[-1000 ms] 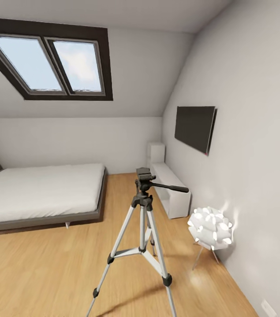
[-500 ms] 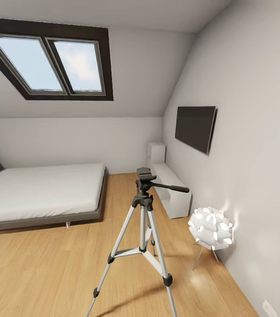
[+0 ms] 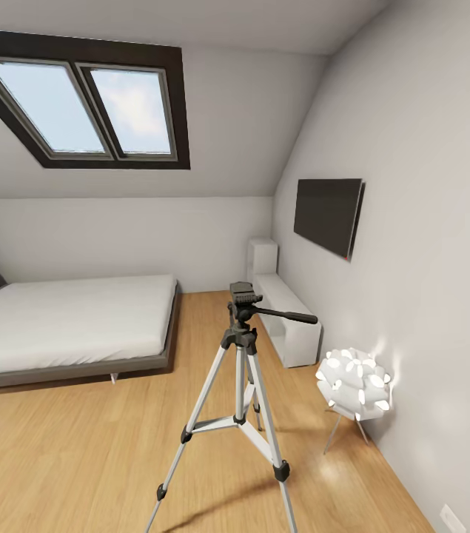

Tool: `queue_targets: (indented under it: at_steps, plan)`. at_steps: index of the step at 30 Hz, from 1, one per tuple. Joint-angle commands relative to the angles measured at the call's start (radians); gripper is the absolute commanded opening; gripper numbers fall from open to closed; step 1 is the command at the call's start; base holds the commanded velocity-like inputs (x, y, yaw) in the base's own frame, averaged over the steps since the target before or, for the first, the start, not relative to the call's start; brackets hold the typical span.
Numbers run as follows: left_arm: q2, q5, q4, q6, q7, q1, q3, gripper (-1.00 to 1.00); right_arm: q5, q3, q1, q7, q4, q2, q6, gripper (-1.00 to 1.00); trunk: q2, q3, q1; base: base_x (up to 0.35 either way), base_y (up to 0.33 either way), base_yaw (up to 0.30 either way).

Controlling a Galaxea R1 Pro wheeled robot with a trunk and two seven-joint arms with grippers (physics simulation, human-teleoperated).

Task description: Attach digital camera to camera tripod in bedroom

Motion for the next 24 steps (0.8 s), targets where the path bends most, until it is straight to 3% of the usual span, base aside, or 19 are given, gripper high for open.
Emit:
queue_targets:
  at_steps: [1, 9, 24]
  plan:
    - [0.0, 0.005, 0.0, -0.001, 0.003, 0.0, -0.009, -1.0, -0.001, 0.007, -0.001, 0.002, 0.003, 0.0, -0.006, 1.0, -0.001, 0.0, 0.0, 0.0, 0.0, 0.0]
    - [0.0, 0.005, 0.0, -0.001, 0.002, 0.0, -0.009, -1.0, -0.001, 0.007, -0.001, 0.0, 0.003, 0.002, -0.004, 1.0, -0.001, 0.0, 0.0, 0.0, 0.0, 0.0]
    - [0.0, 0.005, 0.0, -0.001, 0.003, 0.0, -0.009, -1.0, -0.001, 0.007, -0.001, -0.002, 0.003, 0.0, -0.008, 1.0, -0.001, -0.023, 0.0, 0.0, 0.0, 0.0]
